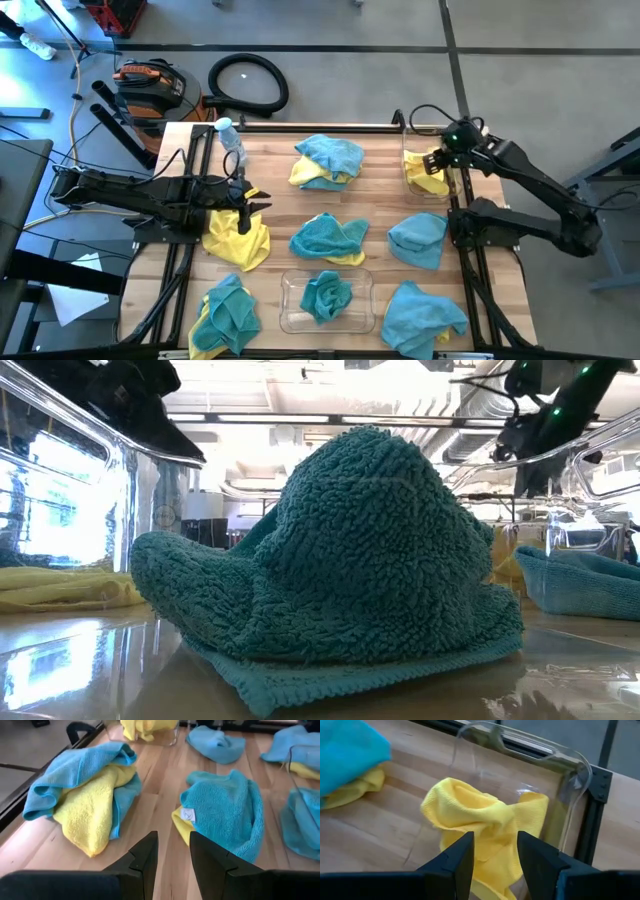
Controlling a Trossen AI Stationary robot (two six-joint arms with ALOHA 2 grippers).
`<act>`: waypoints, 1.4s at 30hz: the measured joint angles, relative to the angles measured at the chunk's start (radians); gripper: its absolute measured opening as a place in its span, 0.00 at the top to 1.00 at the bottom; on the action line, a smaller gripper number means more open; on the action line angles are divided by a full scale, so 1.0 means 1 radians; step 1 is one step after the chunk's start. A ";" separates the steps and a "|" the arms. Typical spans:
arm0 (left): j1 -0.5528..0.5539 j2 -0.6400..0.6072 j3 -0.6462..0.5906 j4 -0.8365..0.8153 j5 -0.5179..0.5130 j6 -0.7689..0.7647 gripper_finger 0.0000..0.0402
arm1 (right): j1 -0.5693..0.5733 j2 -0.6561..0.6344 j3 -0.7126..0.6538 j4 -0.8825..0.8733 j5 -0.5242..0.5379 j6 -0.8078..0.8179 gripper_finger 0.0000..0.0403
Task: Sort microfiber towel by color & place in baskets
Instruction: Put the blue microfiber towel into the bottom transparent bin
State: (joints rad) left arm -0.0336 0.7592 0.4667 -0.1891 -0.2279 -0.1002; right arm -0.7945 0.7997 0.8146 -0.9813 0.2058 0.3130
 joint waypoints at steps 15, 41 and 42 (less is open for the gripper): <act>0.003 0.052 0.000 0.257 -0.086 0.036 0.57 | 0.086 -0.031 0.000 -0.002 0.006 -0.009 0.64; 0.302 1.009 0.985 -0.137 -0.016 0.043 0.52 | 0.109 -0.029 0.000 0.022 0.033 -0.026 0.64; 0.306 1.047 1.021 -0.158 -0.017 0.049 0.52 | 0.109 -0.029 0.000 0.022 0.033 -0.026 0.64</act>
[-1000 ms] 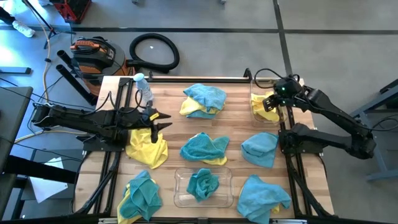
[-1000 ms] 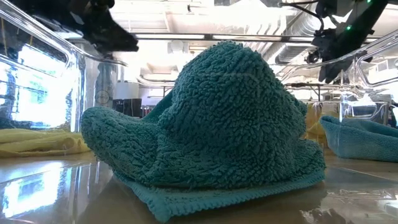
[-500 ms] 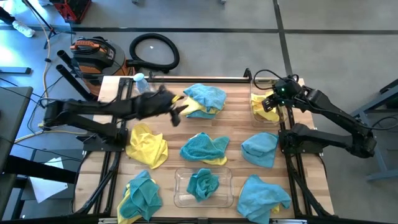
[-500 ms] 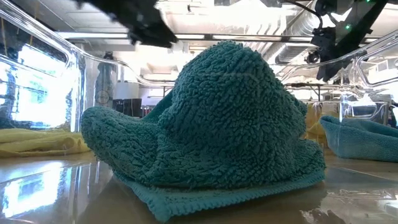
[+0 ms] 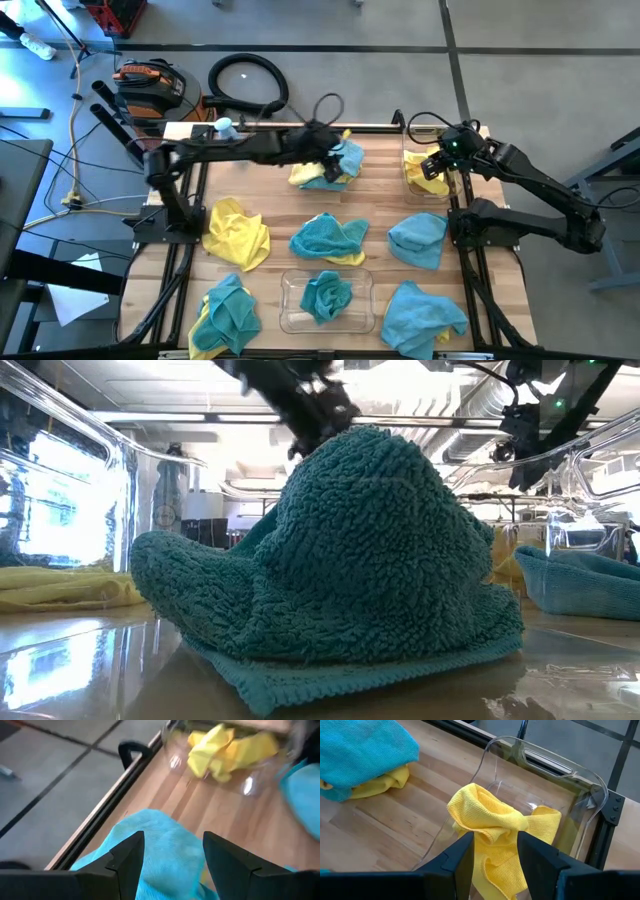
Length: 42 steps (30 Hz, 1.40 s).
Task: Sort microfiber towel by color & place in baskets
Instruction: Put the blue microfiber towel into the bottom transparent bin
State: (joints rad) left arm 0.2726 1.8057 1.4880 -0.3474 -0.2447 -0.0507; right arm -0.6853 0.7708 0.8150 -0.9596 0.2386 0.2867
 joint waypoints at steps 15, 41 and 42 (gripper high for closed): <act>0.077 0.329 0.244 -0.219 0.026 0.019 0.52 | 0.000 0.000 0.000 0.000 -0.002 -0.008 0.64; 0.026 0.058 0.270 -0.422 -0.031 0.019 1.00 | 0.001 0.000 0.000 0.000 0.024 0.000 0.64; 0.014 0.035 0.270 -0.424 -0.031 0.019 1.00 | 0.001 0.000 0.000 0.000 0.027 0.000 0.64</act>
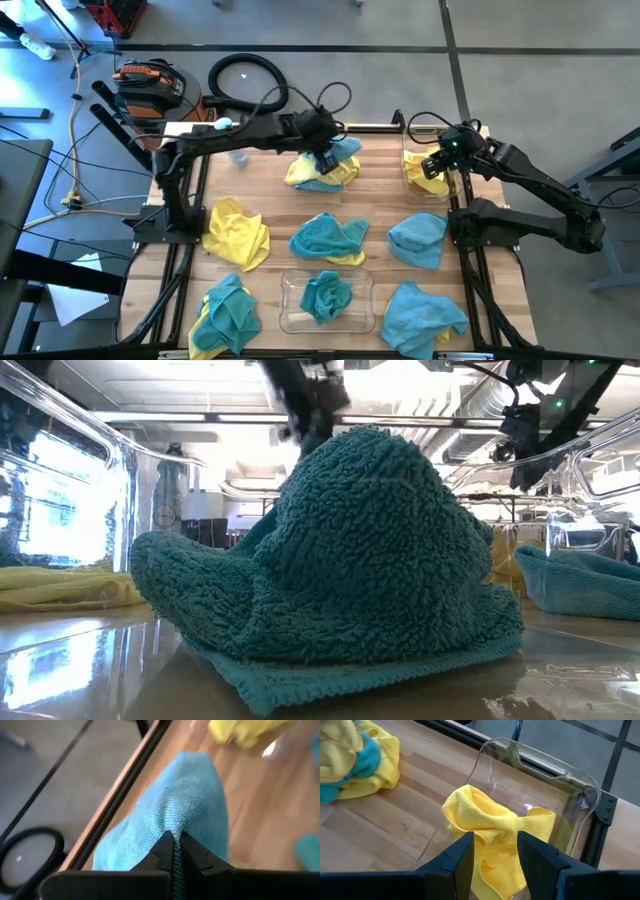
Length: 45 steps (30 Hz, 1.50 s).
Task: Sort microfiber towel by color & place in baskets
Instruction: Put the blue microfiber towel into the bottom transparent bin
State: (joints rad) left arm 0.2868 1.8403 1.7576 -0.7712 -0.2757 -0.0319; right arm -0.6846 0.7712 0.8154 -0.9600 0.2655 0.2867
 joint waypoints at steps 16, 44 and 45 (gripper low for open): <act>-0.385 -0.272 0.000 -0.048 -0.107 -0.090 1.00 | 0.000 0.000 0.000 0.000 0.014 0.025 0.64; -0.898 -0.257 0.000 0.106 -0.224 -0.357 1.00 | 0.000 0.000 0.000 -0.056 0.007 0.117 0.64; -0.901 -0.246 0.000 0.113 -0.221 -0.360 1.00 | 0.000 0.000 0.000 -0.056 0.007 0.117 0.64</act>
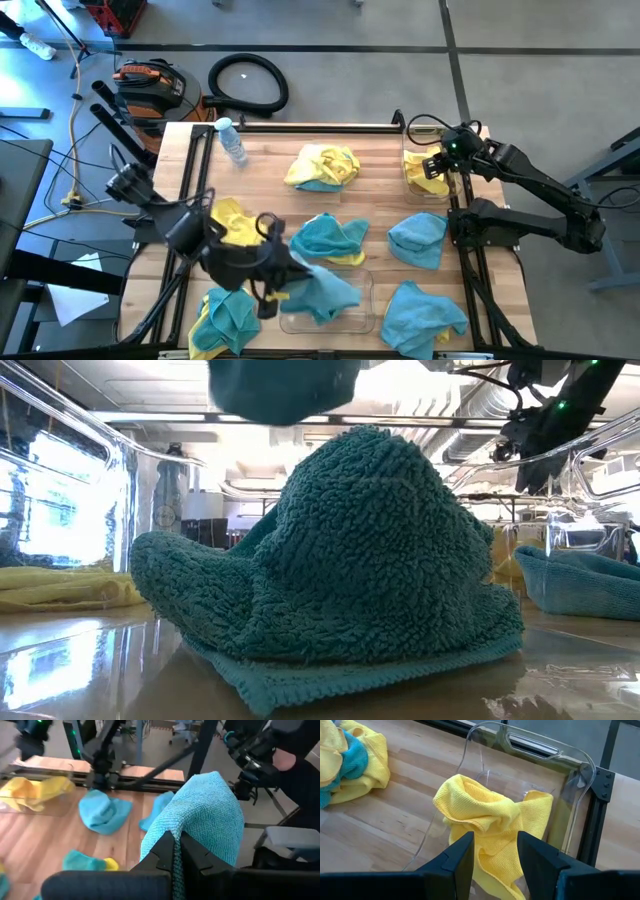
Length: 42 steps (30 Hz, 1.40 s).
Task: Sort microfiber towel by color & place in baskets
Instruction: Put the blue microfiber towel into the bottom transparent bin
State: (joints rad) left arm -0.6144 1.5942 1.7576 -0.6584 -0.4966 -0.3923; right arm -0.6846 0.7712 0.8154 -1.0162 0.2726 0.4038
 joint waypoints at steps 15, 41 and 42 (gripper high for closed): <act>0.046 0.177 -0.001 0.052 0.142 -0.158 1.00 | 0.000 0.000 0.000 0.004 0.001 0.007 0.64; 0.175 0.551 -0.001 -0.103 0.343 -0.453 0.99 | 0.000 0.000 0.000 0.004 0.002 -0.050 0.64; 0.178 0.558 -0.001 -0.089 0.362 -0.461 0.98 | 0.000 0.000 0.000 0.004 0.002 -0.054 0.64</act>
State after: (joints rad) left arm -0.4361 2.1520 1.7570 -0.7478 -0.1348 -0.8529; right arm -0.6846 0.7708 0.8150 -1.0126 0.2749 0.3495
